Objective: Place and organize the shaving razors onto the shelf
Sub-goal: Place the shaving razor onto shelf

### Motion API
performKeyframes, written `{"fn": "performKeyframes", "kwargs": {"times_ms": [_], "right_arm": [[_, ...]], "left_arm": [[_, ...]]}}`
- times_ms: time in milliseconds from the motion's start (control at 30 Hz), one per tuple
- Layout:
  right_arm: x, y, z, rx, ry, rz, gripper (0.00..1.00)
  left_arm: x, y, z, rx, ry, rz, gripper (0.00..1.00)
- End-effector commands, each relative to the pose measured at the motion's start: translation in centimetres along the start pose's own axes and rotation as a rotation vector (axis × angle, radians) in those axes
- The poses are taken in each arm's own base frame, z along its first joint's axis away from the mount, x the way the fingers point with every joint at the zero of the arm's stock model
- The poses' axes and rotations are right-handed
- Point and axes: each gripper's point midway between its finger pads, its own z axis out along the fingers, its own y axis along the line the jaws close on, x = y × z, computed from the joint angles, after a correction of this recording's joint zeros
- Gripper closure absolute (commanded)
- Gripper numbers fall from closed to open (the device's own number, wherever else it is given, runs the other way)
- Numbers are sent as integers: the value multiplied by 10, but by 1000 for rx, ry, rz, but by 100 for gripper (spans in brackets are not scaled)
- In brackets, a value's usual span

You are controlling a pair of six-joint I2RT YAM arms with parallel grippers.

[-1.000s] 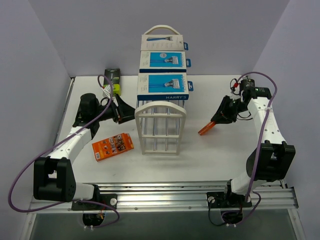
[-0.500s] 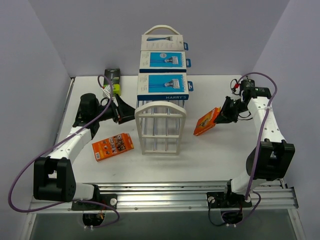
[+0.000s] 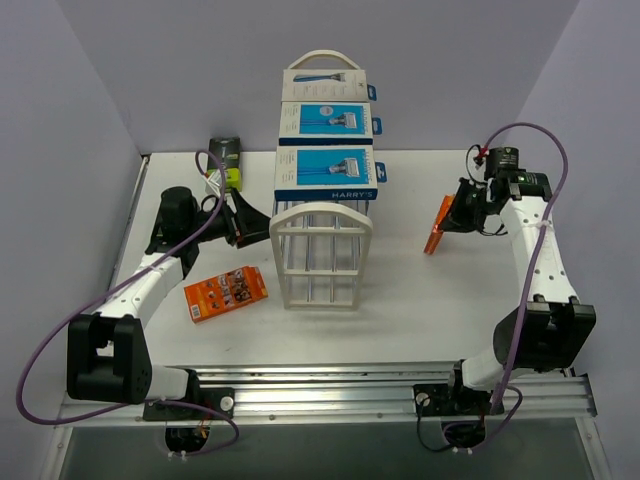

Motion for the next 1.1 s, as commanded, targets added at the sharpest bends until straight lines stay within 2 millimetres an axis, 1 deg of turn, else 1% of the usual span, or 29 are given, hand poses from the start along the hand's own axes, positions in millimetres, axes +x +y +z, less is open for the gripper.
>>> {"fn": "performKeyframes", "kwargs": {"times_ms": [0, 67, 133, 167, 233, 267, 333, 367, 467, 533, 567, 600, 667, 700, 733, 767, 800, 833, 1000, 1067], "right_arm": [[-38, 22, -47, -31, -245, -90, 100], [-50, 35, -61, -73, -308, -106, 100], [-59, 46, -70, -116, -351, -113, 100], [-67, 57, -79, -158, -392, -126, 100], [-74, 70, -89, -212, -426, -126, 100], [-80, 82, -97, -263, -459, -142, 100], [-85, 94, -103, -315, -482, -145, 100], [-91, 104, -110, -351, -515, -165, 100], [-95, 125, -120, -430, -565, -206, 100], [-93, 134, -124, -475, -572, -225, 100], [-95, 140, -128, -506, -589, -227, 100], [-91, 143, -124, -538, -568, -232, 100], [-91, 154, -131, -602, -586, -241, 100], [-89, 157, -130, -633, -579, -242, 100], [-79, 161, -124, -687, -537, -251, 100], [-80, 170, -128, -737, -548, -246, 100], [-77, 172, -127, -757, -538, -244, 100], [-72, 172, -120, -771, -513, -241, 100], [-64, 173, -110, -817, -488, -236, 100], [-52, 180, -106, -836, -467, -258, 100]], "left_arm": [[-7, -7, -2, 14, -22, 73, 6], [-8, -8, -2, 12, -23, 85, 6], [-9, -11, -2, 11, -22, 107, 6], [-8, -11, -4, -1, -22, 126, 6], [-10, -10, -4, -24, -39, 142, 6], [-8, -9, -3, -34, -35, 147, 6], [-7, -8, -1, -42, -30, 144, 6], [-6, -4, 0, -49, -21, 136, 6], [-6, 1, 1, -63, -17, 125, 6], [-6, 3, 2, -70, -16, 127, 6], [-6, 5, 2, -78, -18, 127, 6], [-6, 6, 2, -82, -17, 123, 6], [-6, 7, 2, -89, -18, 123, 6], [-6, 9, 2, -93, -17, 122, 6], [-6, 9, 2, -96, -16, 118, 6], [-5, 10, 3, -98, -14, 117, 6], [-5, 11, 3, -100, -15, 118, 6], [-5, 12, 3, -104, -13, 117, 6], [-6, 13, 4, -111, -14, 124, 6], [-6, 13, 4, -113, -14, 124, 6]]}}
